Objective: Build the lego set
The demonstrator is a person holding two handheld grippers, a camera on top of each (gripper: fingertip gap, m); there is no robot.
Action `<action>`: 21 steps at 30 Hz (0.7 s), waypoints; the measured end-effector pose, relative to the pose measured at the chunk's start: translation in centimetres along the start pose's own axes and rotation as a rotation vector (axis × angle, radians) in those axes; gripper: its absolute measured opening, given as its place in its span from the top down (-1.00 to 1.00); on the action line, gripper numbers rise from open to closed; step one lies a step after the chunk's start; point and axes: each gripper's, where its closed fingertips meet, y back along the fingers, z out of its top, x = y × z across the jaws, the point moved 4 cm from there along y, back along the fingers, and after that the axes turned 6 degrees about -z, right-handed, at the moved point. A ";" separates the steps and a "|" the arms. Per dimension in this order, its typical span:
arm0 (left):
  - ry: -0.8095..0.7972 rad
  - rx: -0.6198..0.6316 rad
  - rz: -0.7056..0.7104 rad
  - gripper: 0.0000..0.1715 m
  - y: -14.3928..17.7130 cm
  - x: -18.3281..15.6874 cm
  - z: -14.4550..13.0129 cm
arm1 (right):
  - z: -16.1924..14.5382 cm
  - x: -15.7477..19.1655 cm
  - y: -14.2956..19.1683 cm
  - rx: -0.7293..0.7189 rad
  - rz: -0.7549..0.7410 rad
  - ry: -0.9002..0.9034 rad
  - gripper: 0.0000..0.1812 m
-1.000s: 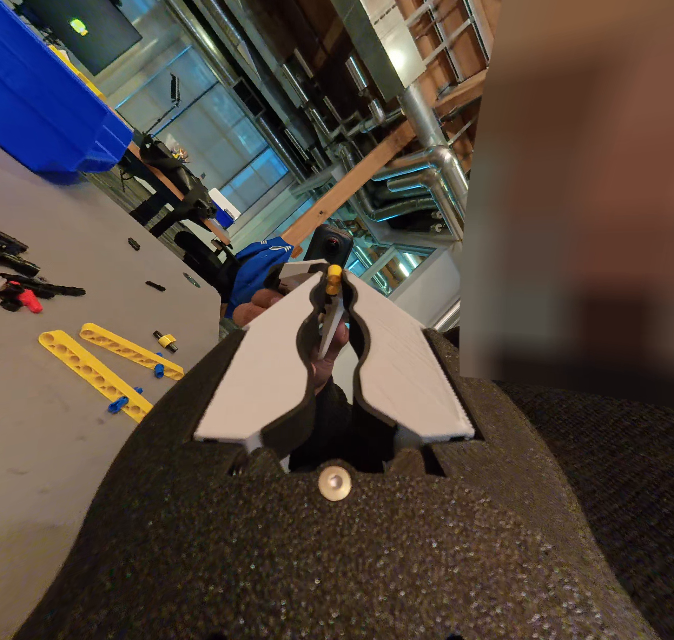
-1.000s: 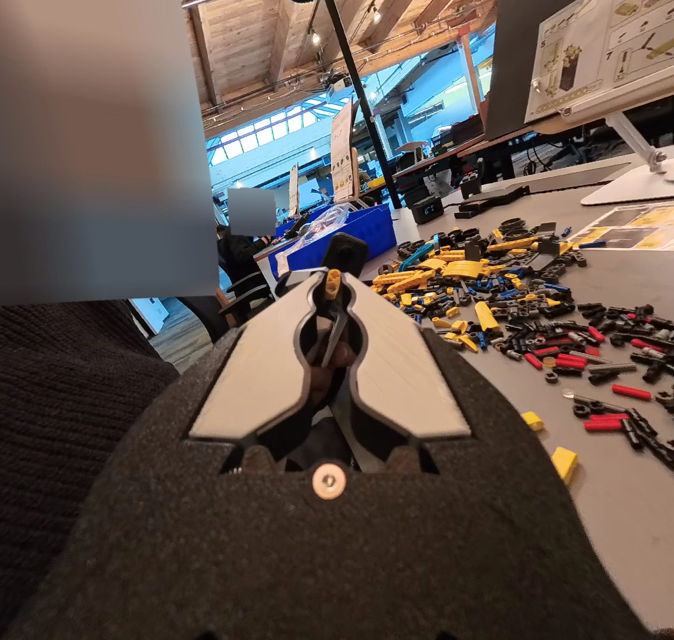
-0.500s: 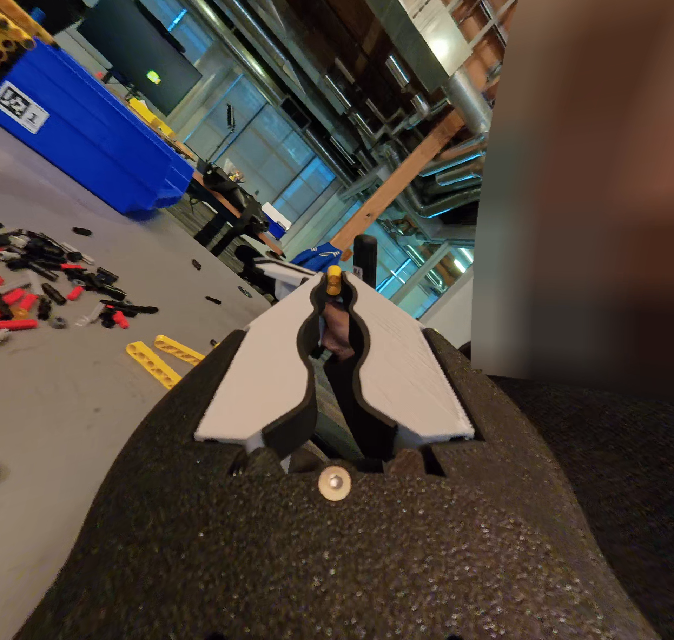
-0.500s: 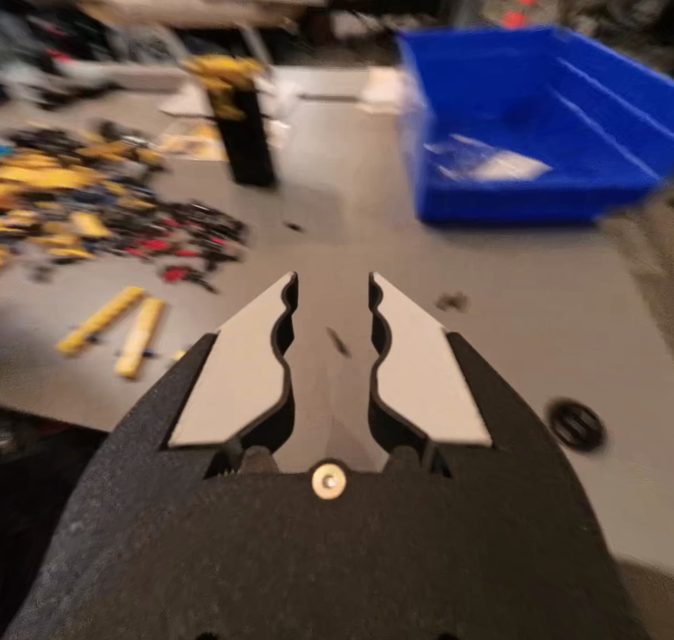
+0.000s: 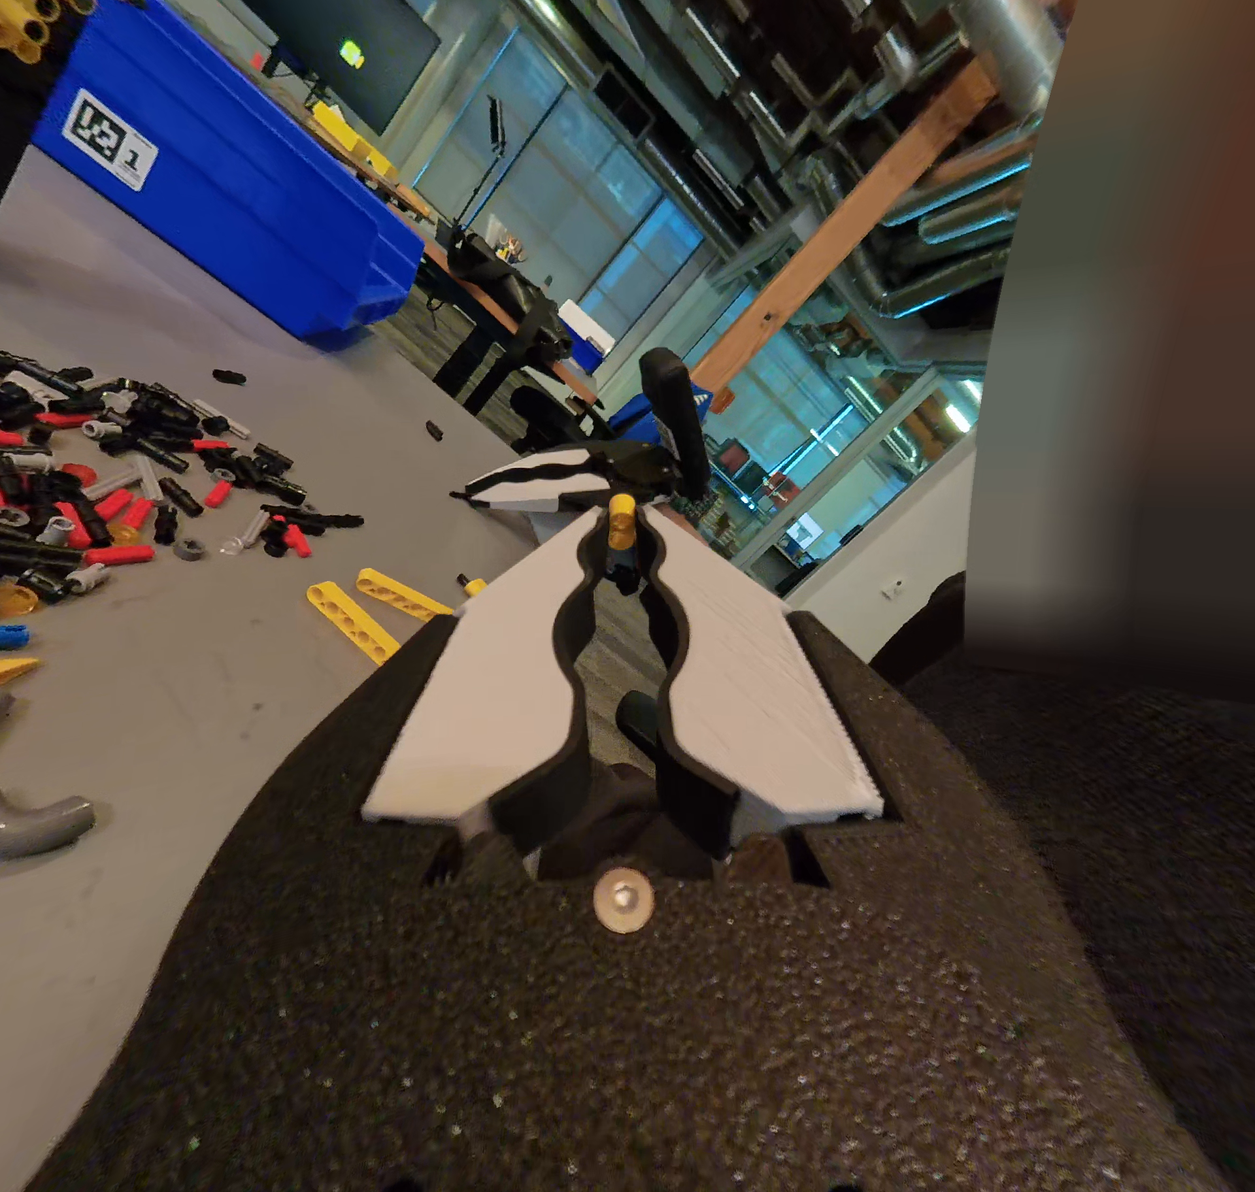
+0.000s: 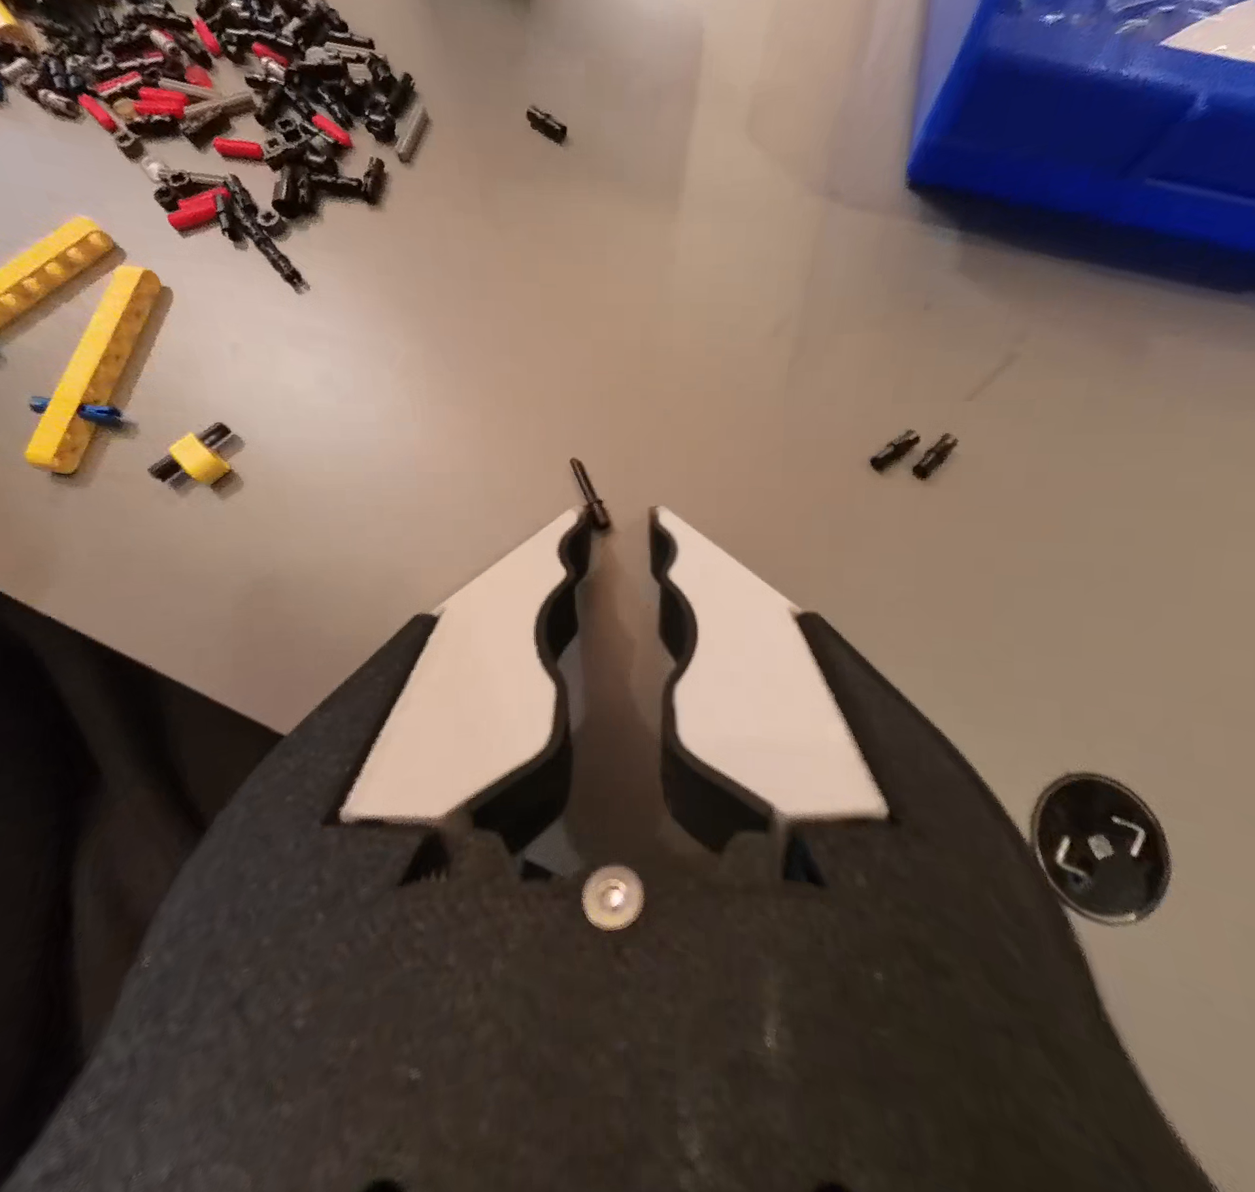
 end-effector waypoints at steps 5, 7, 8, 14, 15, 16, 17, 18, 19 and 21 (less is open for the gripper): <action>0.052 0.013 0.010 0.92 -0.1 0.6 -0.2 | 0.1 0.5 -0.2 -0.024 0.014 0.074 0.94; 0.073 0.028 0.015 0.92 -0.2 0.8 -0.4 | 0.2 0.7 -0.2 -0.042 -0.006 0.138 0.95; 0.084 0.038 0.023 0.92 -0.2 0.9 -0.5 | 0.3 1.0 -0.2 -0.053 -0.006 0.173 0.95; 0.170 0.172 0.082 0.92 -0.4 2.0 -1.9 | 4.2 9.5 2.4 -0.366 0.241 0.443 0.96; 0.185 0.233 0.105 0.92 -0.3 2.3 -2.6 | 4.7 11.4 2.9 -0.402 0.293 0.499 0.96; 0.185 0.296 0.127 0.92 -0.2 2.5 -3.2 | 5.0 13.2 3.1 -0.421 0.336 0.549 0.96; 0.175 0.345 0.150 0.92 -0.1 2.6 -3.7 | 5.1 14.8 3.2 -0.429 0.374 0.593 0.96; 0.162 0.372 0.167 0.92 0.1 2.7 -3.9 | 5.2 16.2 3.2 -0.437 0.406 0.628 0.96; 0.159 0.384 0.170 0.92 0.3 2.6 -4.0 | 5.2 17.3 3.2 -0.445 0.426 0.655 0.96; 0.174 0.399 0.165 0.92 0.7 2.5 -4.2 | 5.2 18.6 2.6 -0.449 0.419 0.702 0.96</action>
